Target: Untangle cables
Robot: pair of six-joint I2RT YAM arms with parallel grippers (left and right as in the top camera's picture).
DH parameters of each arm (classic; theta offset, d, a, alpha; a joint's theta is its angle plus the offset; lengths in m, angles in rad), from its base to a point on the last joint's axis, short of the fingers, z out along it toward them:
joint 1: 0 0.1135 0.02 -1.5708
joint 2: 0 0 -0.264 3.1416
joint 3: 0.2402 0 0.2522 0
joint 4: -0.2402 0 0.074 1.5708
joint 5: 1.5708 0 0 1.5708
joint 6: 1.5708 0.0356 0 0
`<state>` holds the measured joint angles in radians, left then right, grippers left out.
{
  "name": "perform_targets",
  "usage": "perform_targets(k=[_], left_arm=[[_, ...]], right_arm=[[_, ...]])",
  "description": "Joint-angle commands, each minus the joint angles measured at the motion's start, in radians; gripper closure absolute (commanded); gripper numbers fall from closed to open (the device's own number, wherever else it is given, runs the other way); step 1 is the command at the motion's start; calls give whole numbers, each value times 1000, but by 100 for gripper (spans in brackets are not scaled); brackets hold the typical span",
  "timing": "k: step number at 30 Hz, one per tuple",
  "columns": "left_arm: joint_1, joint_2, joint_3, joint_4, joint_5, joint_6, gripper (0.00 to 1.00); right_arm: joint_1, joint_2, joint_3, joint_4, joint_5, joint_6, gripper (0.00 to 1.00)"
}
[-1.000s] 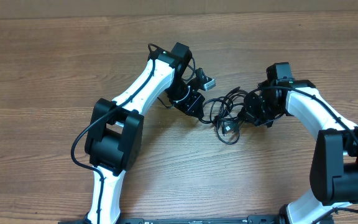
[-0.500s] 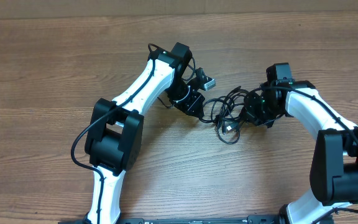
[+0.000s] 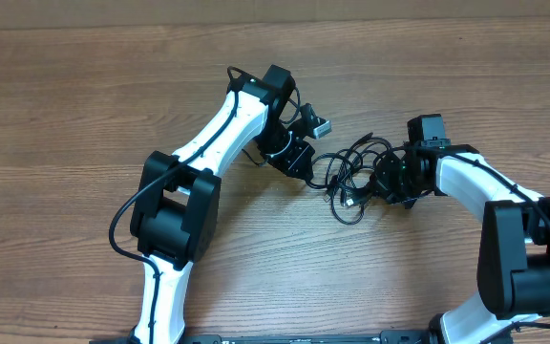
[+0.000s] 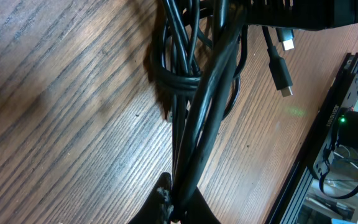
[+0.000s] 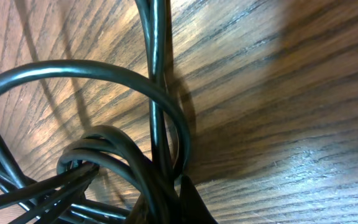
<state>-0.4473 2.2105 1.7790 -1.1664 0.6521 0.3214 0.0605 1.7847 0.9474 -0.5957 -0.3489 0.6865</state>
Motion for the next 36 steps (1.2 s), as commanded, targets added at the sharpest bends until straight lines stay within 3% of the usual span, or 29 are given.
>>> perform_targets(k=[1,10,24,26,30,32,36], left_arm=[[21,8,-5,-11,-39,-8,96],[26,8,-5,15,-171,-126,96],[149,-70,43,-4,25,-159,96],[162,-88,43,-5,2,-176,96],[185,-100,43,-12,-111,-321,96],[185,-99,42,-27,-109,-321,96],[163,-99,42,-63,-101,-241,64]], right_arm=[[-24,-6,-22,-7,127,31,96],[-24,-6,-22,-7,128,31,96],[-24,-6,-22,-7,132,24,96],[-24,-6,-22,-7,132,24,96],[-24,-6,-22,-7,130,24,96],[-24,-6,-22,-8,106,19,96],[-23,-6,-22,-10,-43,-38,96]])
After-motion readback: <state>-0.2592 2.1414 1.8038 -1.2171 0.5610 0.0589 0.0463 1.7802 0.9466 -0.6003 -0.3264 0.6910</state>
